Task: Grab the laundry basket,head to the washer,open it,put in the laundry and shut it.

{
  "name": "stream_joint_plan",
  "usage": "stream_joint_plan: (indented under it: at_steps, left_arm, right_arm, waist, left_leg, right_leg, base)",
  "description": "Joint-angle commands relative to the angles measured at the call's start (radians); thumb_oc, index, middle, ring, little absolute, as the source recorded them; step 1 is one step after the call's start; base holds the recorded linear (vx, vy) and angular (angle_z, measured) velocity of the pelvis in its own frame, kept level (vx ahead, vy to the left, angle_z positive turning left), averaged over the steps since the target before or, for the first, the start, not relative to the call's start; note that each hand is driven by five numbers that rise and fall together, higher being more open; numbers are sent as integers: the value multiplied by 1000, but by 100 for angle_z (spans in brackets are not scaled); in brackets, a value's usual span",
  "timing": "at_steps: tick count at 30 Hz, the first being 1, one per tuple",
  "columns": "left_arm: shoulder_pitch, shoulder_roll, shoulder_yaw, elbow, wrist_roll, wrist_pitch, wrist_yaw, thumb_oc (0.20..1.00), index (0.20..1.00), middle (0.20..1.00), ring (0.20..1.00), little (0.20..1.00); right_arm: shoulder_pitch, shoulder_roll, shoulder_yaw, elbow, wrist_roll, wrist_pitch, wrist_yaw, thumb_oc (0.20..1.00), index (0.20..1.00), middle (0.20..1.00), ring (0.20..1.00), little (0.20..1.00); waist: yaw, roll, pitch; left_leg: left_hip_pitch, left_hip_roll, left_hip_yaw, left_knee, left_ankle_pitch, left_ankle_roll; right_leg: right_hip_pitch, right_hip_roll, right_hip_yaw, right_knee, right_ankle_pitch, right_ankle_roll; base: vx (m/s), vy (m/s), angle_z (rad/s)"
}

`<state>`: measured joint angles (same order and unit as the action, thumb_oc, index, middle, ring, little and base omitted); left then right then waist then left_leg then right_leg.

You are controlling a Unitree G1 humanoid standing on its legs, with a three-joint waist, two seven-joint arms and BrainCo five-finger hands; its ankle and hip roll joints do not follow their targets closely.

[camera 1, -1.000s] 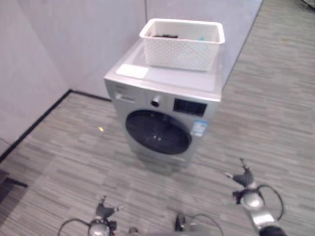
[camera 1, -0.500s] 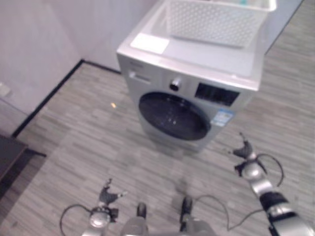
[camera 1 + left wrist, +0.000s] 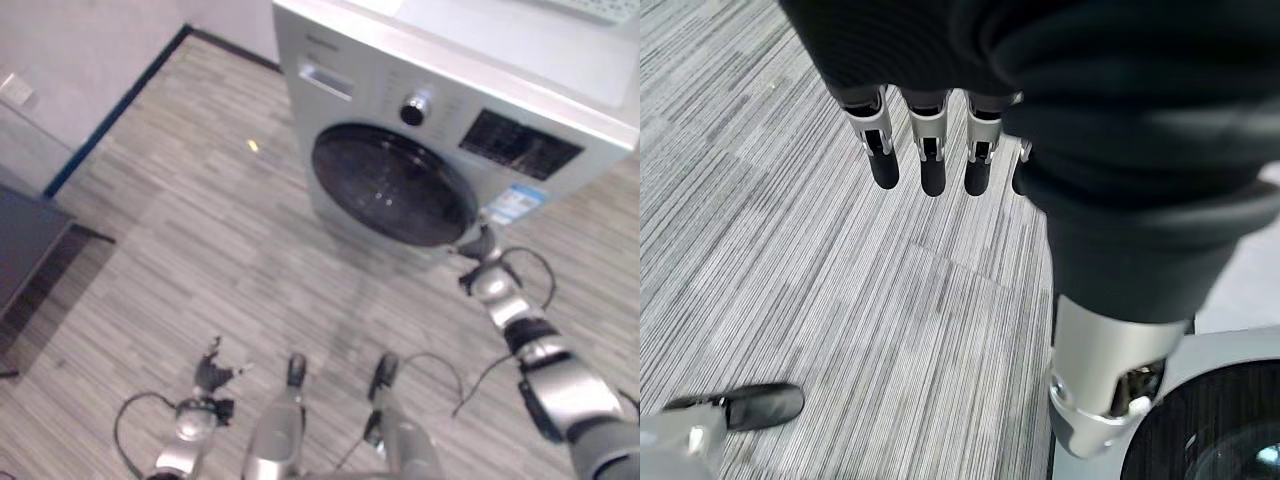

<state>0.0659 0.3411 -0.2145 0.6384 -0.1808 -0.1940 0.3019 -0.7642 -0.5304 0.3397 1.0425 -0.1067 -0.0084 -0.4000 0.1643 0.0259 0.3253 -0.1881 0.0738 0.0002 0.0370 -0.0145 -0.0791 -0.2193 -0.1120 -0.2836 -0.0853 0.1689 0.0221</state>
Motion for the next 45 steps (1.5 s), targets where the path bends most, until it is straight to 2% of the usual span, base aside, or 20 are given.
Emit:
stream_joint_plan:
  at_steps: [1, 8, 13, 19, 27, 33, 37, 38, 40, 41, 42, 45]
  left_arm:
    - [10, 27, -17, -3, -24, -47, 38, 1000, 1000, 1000, 1000, 1000]
    - [20, 29, -29, -10, -31, -58, 34, 1000, 1000, 1000, 1000, 1000]
    - [12, 52, -57, -55, -38, -74, 21, 1000, 1000, 1000, 1000, 1000]
    - [9, 81, -79, -107, -41, -88, 2, 1000, 1000, 1000, 1000, 1000]
    - [-10, 78, -74, -96, -55, -91, 9, 1000, 1000, 1000, 1000, 1000]
    - [-26, 65, -82, -90, -62, -89, 13, 1000, 1000, 1000, 1000, 1000]
    - [-34, 59, -88, -90, -53, -88, 24, 1000, 1000, 1000, 1000, 1000]
    - [-34, 59, -88, -90, -53, -88, 24, 1000, 1000, 1000, 1000, 1000]
    - [-37, 58, -90, -88, -50, -89, 29, 1000, 1000, 1000, 1000, 1000]
    - [-41, 58, -93, -91, -48, -89, 36, 1000, 1000, 1000, 1000, 1000]
    - [-41, 58, -93, -91, -48, -89, 36, 1000, 1000, 1000, 1000, 1000]
    - [-51, 59, -97, -92, -40, -92, 54, 1000, 1000, 1000, 1000, 1000]
  right_arm:
    - [-33, -66, 38, -28, 15, -11, -59, 1000, 1000, 1000, 1000, 1000]
    - [-73, -100, 51, 5, 15, -15, -59, 1000, 1000, 1000, 1000, 1000]
    - [-201, -132, 115, 108, 40, -35, -30, 1000, 1000, 1000, 1000, 1000]
    - [-318, -180, 182, 182, 64, -67, 19, 1000, 1000, 1000, 1000, 1000]
    - [-369, -183, 236, 169, 65, -79, 42, 1000, 1000, 1000, 1000, 1000]
    - [-324, -90, 266, 92, 55, -94, 49, 1000, 1000, 1000, 1000, 1000]
    - [-257, 40, 277, -2, 64, -114, 59, 1000, 1000, 1000, 1000, 1000]
    - [-257, 40, 277, -2, 64, -114, 59, 1000, 1000, 1000, 1000, 1000]
    - [-238, 94, 287, -36, 68, -122, 64, 1000, 1000, 1000, 1000, 1000]
    - [-223, 157, 289, -48, 77, -129, 67, 1000, 1000, 1000, 1000, 1000]
    - [-223, 157, 289, -48, 77, -129, 67, 1000, 1000, 1000, 1000, 1000]
    - [-219, 247, 303, -58, 87, -138, 67, 1000, 1000, 1000, 1000, 1000]
  waist:
    - [-4, -1, -37]
    - [3, 5, -29]
    - [22, 22, -16]
    - [58, 61, -8]
    - [74, 80, -12]
    - [69, 74, -6]
    - [68, 68, 2]
    - [68, 68, 2]
    - [69, 67, 5]
    - [75, 69, 8]
    - [74, 69, 7]
    - [86, 74, 11]
  left_leg:
    - [-64, 25, -34, -31, 64, 14]
    - [-71, 21, -32, -29, 57, 19]
    - [-91, 16, -23, -42, 73, 16]
    - [-125, 6, -21, -62, 94, 10]
    - [-142, 9, -21, -104, 123, 1]
    - [-142, 10, -24, -102, 121, 3]
    - [-140, 11, -29, -99, 117, 5]
    - [-140, 11, -29, -99, 117, 5]
    - [-140, 11, -31, -98, 116, 5]
    - [-142, 9, -34, -94, 115, 6]
    - [-142, 9, -34, -94, 114, 6]
    - [-144, 8, -37, -93, 117, 4]
  right_leg:
    - [20, -92, 36, 182, -194, 94]
    - [-4, -94, 51, 198, -195, 98]
    - [-37, -97, 60, 195, -184, 101]
    - [-82, -106, 62, 191, -176, 105]
    - [-116, -104, 63, 180, -169, 109]
    - [-111, -100, 59, 175, -167, 106]
    - [-102, -99, 54, 173, -168, 105]
    - [-102, -99, 54, 173, -168, 105]
    - [-100, -99, 53, 174, -169, 104]
    - [-97, -101, 51, 176, -170, 103]
    - [-97, -101, 51, 176, -170, 103]
    - [-92, -103, 46, 175, -170, 104]
  base:
    - [0, 0, 0]
    - [-5, 2, 0]
    - [-27, 16, -9]
    - [-5, 1, 1]
    - [-3, 3, -1]
    - [6, -11, -2]
    - [0, 0, 0]
    - [0, 0, 0]
    - [-1, -9, -2]
    - [-4, -14, -4]
    - [-3, -10, -3]
    - [0, 0, 0]
